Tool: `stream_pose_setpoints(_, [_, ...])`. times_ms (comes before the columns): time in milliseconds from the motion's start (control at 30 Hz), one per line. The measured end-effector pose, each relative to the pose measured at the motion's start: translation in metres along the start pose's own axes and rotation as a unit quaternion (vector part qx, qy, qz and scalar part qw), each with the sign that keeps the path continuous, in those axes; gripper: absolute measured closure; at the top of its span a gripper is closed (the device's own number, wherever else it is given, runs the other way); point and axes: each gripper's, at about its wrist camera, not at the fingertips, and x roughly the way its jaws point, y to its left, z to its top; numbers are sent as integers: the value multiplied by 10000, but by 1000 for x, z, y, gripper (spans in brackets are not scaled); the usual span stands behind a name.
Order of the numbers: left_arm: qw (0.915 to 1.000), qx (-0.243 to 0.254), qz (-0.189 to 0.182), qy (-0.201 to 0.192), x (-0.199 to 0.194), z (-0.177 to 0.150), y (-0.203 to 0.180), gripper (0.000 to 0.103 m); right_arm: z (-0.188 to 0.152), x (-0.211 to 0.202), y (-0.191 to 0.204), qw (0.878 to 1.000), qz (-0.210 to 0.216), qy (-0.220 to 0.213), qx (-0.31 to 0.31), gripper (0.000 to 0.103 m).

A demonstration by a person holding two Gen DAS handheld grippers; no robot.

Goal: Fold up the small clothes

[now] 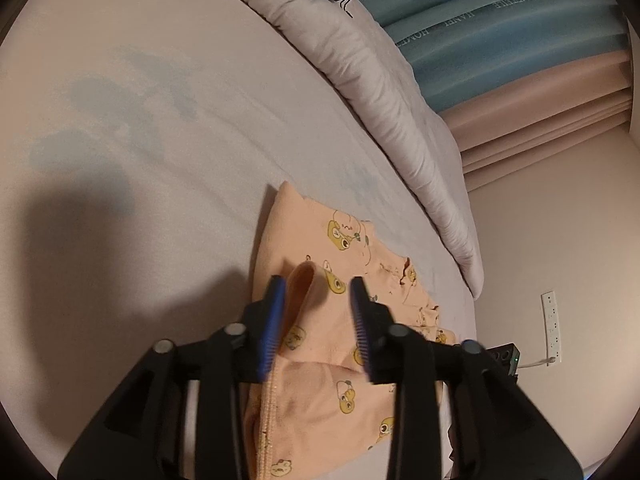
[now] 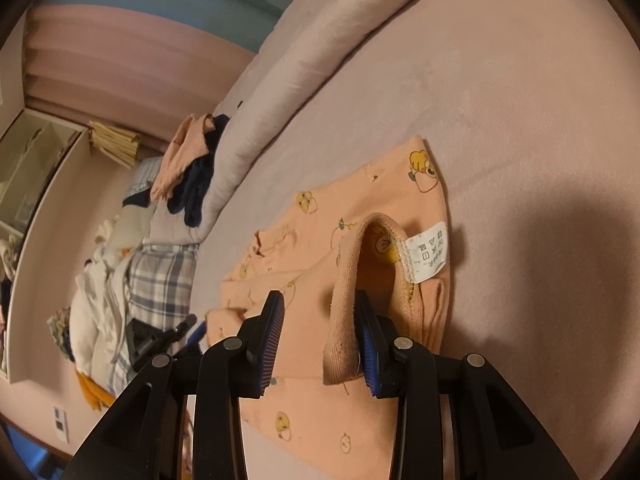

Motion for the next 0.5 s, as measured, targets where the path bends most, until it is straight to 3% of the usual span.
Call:
stream_pose_setpoints(333, [9973,153,-491,525,16,-5,-9,68,1,3,4,9999,48,85,-86,68])
stream_pose_setpoints(500, [9957,253,-538,712,19,-9,-10,68,1,3,2,9998,84,154,-80,68])
